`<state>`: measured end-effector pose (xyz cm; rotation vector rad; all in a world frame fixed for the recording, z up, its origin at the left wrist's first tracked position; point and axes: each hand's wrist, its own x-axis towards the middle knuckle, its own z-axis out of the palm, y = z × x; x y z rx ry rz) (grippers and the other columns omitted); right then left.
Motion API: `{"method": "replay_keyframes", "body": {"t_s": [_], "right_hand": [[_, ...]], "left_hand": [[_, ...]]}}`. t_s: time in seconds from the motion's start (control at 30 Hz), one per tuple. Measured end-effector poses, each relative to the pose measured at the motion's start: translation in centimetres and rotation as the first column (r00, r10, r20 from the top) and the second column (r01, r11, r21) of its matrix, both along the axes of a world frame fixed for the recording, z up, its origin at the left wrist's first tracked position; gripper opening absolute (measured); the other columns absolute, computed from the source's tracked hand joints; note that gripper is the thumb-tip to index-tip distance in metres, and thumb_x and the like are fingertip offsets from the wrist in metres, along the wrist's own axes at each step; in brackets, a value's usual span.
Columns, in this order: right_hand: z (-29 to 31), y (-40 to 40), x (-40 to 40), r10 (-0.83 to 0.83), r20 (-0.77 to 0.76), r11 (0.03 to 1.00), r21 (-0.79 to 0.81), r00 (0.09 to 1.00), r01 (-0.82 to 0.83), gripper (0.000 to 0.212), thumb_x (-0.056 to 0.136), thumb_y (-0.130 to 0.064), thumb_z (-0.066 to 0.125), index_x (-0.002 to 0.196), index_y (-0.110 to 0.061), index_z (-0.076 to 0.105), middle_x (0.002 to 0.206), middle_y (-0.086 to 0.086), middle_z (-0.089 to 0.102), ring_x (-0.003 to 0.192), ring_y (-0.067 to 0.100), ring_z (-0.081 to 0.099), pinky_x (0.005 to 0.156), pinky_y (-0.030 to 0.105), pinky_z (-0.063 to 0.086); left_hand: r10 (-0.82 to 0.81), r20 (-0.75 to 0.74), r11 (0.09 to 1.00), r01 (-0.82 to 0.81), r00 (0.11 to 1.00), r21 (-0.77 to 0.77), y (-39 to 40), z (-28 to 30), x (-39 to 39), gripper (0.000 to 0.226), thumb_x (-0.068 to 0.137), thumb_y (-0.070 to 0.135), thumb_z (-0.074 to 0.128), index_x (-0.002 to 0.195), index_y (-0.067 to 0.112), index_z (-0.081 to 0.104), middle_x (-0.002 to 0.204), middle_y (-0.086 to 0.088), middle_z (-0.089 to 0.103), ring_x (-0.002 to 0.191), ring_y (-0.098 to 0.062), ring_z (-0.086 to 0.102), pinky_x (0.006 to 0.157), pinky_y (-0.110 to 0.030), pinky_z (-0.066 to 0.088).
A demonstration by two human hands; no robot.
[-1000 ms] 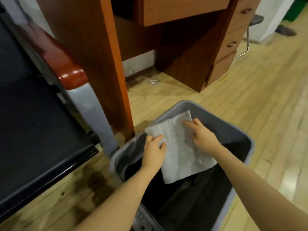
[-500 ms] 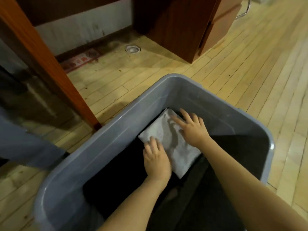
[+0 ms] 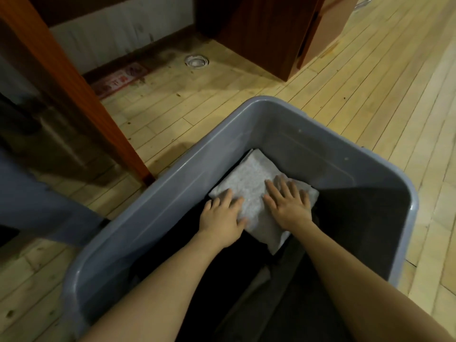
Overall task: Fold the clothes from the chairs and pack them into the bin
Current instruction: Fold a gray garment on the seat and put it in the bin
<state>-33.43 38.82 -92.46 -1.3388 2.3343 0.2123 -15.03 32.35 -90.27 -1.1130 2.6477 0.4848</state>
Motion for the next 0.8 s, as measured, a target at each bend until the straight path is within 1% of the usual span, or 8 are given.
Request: {"method": "replay_keyframes", "body": {"t_s": [0.07, 0.17, 0.3, 0.37, 0.47, 0.53, 0.73, 0.8], "right_hand": [[1.7, 0.2, 0.7, -0.005, 0.012, 0.998, -0.063, 1.000, 0.006, 0.054, 0.099, -0.053, 0.014, 0.150, -0.040, 0.000, 0.160, -0.004, -0.006, 0.147, 0.024, -0.001, 0.117, 0.046, 0.005], [5.0, 0.2, 2.0, 0.014, 0.004, 0.987, -0.161, 1.000, -0.013, 0.053, 0.101, -0.049, 0.016, 0.151, -0.036, 0.005, 0.160, -0.001, 0.006, 0.144, 0.027, 0.015, 0.113, 0.045, 0.020], [10.1, 0.3, 4.3, 0.049, -0.008, 0.961, -0.272, 0.999, -0.049, 0.055, 0.101, -0.048, 0.018, 0.152, -0.029, 0.010, 0.158, 0.003, 0.016, 0.139, 0.027, 0.027, 0.106, 0.043, 0.031], [12.8, 0.8, 5.8, 0.072, -0.025, 0.934, -0.350, 0.997, -0.076, 0.055, 0.101, -0.047, 0.021, 0.152, -0.026, 0.016, 0.157, 0.001, 0.021, 0.138, 0.026, 0.030, 0.106, 0.041, 0.031], [17.0, 1.9, 8.5, 0.114, -0.040, 0.880, -0.460, 0.993, -0.119, 0.054, 0.100, -0.048, 0.025, 0.149, -0.025, 0.025, 0.154, -0.002, 0.028, 0.138, 0.021, 0.031, 0.108, 0.037, 0.028], [19.7, 2.6, 10.4, 0.155, -0.048, 0.848, -0.506, 0.987, -0.158, 0.054, 0.100, -0.049, 0.027, 0.148, -0.025, 0.029, 0.153, -0.003, 0.032, 0.137, 0.020, 0.032, 0.109, 0.037, 0.028], [28.1, 3.9, 17.9, 0.326, -0.160, 0.702, -0.619, 0.932, -0.352, 0.051, 0.101, -0.045, 0.032, 0.147, -0.024, 0.033, 0.148, -0.003, 0.039, 0.133, 0.020, 0.037, 0.106, 0.037, 0.031], [30.4, 3.9, 20.9, 0.377, -0.194, 0.646, -0.645, 0.906, -0.407, 0.048, 0.101, -0.043, 0.034, 0.145, -0.024, 0.035, 0.146, -0.004, 0.041, 0.131, 0.019, 0.039, 0.104, 0.036, 0.032]], "left_hand": [[-0.007, -0.073, 0.999, 0.003, 0.997, -0.054, -0.4, 2.0, 0.6, 0.058, 0.098, 0.048, 0.033, 0.149, 0.028, 0.017, 0.158, -0.004, 0.007, 0.140, -0.026, 0.022, 0.113, -0.039, 0.018], [-0.031, -0.110, 0.995, 0.020, 0.993, -0.097, -0.7, 5.7, 1.6, 0.055, 0.099, 0.043, 0.033, 0.149, 0.024, 0.021, 0.158, -0.004, 0.013, 0.140, -0.024, 0.022, 0.113, -0.037, 0.017], [-0.043, -0.155, 0.980, 0.011, 0.987, -0.201, -0.1, 11.3, 3.7, 0.052, 0.100, 0.040, 0.033, 0.148, 0.022, 0.025, 0.156, -0.003, 0.019, 0.139, -0.022, 0.025, 0.112, -0.034, 0.016], [-0.020, -0.174, 0.974, -0.020, 0.985, -0.226, 0.3, 14.4, 5.3, 0.051, 0.100, 0.039, 0.032, 0.147, 0.022, 0.026, 0.156, -0.002, 0.020, 0.139, -0.021, 0.025, 0.112, -0.034, 0.017], [0.018, -0.220, 0.941, -0.091, 0.975, -0.327, 1.3, 19.3, 8.2, 0.049, 0.100, 0.040, 0.032, 0.145, 0.023, 0.029, 0.152, 0.002, 0.026, 0.136, -0.018, 0.029, 0.107, -0.032, 0.021], [0.033, -0.251, 0.918, -0.129, 0.967, -0.376, 2.3, 22.7, 10.6, 0.048, 0.099, 0.039, 0.033, 0.144, 0.022, 0.030, 0.150, 0.002, 0.029, 0.135, -0.017, 0.030, 0.106, -0.030, 0.021], [0.117, -0.329, 0.826, -0.276, 0.937, -0.491, 5.6, 31.0, 19.8, 0.047, 0.098, 0.035, 0.042, 0.142, 0.019, 0.039, 0.150, -0.001, 0.034, 0.135, -0.020, 0.034, 0.108, -0.033, 0.022], [0.151, -0.359, 0.786, -0.332, 0.921, -0.521, 7.0, 33.2, 23.5, 0.045, 0.097, 0.033, 0.046, 0.139, 0.018, 0.044, 0.145, -0.003, 0.042, 0.131, -0.022, 0.041, 0.106, -0.036, 0.027]]}}
